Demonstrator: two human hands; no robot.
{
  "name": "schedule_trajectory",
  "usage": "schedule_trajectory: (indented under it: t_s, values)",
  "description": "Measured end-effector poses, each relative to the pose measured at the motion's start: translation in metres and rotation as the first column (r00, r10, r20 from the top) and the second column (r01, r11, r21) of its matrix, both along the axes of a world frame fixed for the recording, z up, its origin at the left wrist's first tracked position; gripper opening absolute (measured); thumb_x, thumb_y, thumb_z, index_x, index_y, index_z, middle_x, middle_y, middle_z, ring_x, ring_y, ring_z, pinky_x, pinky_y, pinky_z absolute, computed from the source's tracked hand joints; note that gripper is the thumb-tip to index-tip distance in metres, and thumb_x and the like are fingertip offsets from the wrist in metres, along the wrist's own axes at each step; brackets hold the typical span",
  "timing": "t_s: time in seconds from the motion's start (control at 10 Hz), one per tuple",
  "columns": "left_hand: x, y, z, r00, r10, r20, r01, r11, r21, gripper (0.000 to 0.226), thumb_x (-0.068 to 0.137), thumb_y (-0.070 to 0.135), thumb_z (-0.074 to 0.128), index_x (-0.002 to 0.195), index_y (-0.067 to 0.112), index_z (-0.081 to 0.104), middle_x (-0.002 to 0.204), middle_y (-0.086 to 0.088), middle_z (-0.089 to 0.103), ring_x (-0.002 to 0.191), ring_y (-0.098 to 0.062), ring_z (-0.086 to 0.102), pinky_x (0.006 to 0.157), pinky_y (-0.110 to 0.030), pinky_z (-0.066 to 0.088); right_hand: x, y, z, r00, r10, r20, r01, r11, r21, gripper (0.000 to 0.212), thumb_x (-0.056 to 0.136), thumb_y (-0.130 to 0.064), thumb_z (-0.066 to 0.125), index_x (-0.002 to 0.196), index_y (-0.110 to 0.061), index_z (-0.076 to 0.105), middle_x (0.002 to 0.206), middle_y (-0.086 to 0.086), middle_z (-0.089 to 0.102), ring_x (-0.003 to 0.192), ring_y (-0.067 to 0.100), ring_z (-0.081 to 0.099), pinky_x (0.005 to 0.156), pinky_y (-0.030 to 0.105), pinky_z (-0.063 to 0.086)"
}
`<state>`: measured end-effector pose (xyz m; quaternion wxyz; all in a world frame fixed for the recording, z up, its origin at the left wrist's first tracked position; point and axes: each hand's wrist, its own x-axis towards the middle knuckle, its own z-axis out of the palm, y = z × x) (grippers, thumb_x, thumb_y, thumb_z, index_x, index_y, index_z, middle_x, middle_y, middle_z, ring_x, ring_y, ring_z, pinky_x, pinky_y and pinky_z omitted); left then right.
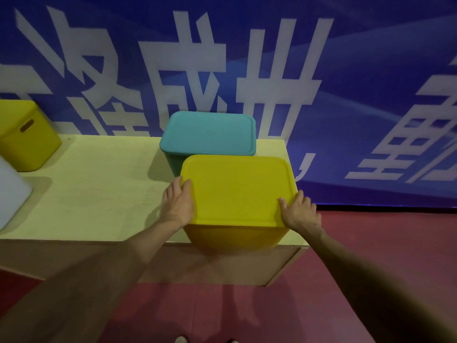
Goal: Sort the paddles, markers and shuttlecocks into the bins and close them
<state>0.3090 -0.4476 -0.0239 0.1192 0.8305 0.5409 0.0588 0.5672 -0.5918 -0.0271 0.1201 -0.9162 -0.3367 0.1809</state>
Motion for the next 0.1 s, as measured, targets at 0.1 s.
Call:
schedule_trajectory:
  t_s: [0.1]
  values:
    - [0.0138,0.0124,0.0301,0.977,-0.060,0.206,0.072,0.996,-0.053,0.048,0.091,0.009,0.051,0.138,0.015,0.043,0.142,-0.011,0.034,0.134,-0.028,0.032,0.111,-0.038,0.029,-0.0035,0.0111,0.0260,0.979,0.110,0.174,-0.115,0.993,0.023,0.057,0.096,-0.038,0.045,0.140,-0.005,0.029,0.140,0.019,0.039,0.129,0.036,0.038,0.103,0.048,0.036]
